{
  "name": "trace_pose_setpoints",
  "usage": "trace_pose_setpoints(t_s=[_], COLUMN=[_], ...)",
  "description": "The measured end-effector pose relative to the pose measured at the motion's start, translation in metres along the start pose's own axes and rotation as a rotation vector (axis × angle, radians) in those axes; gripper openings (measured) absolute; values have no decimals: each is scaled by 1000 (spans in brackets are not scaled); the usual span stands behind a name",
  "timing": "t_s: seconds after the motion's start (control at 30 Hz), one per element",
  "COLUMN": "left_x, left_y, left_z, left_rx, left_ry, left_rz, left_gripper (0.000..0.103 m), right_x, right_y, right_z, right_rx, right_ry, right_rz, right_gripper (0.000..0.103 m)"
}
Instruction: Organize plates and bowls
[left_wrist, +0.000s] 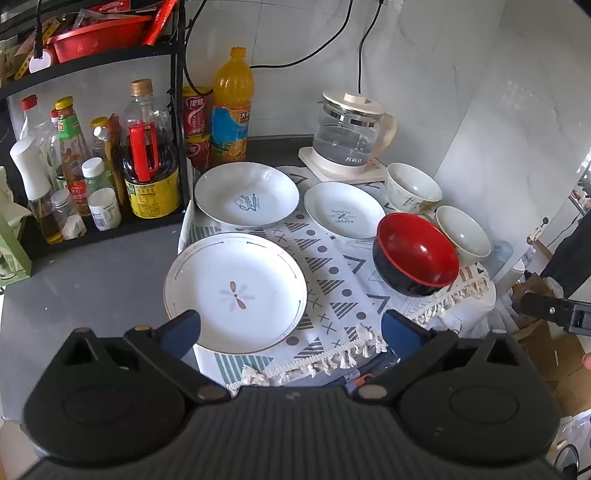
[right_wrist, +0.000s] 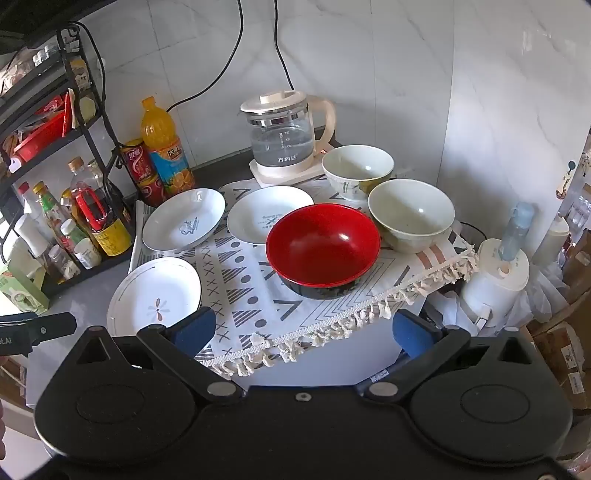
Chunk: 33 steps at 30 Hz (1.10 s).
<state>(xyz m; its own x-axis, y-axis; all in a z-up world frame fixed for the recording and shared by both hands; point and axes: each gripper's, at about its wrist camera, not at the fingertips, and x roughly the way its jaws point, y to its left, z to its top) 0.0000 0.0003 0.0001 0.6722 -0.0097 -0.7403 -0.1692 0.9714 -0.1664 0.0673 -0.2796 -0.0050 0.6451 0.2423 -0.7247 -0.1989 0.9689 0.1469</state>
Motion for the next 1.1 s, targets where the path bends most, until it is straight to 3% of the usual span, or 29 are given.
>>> trace_pose_setpoints(t_s=[1.1], left_x=[-10], left_y=[-9], left_z=[-3], left_rx=[-12], left_ry=[-10], left_rz=[-1], left_gripper=[103], right_x=[-7], right_y=[-3], right_z=[-4], right_rx=[-25], right_ry=[-20], right_rz=[31], right_gripper=[103])
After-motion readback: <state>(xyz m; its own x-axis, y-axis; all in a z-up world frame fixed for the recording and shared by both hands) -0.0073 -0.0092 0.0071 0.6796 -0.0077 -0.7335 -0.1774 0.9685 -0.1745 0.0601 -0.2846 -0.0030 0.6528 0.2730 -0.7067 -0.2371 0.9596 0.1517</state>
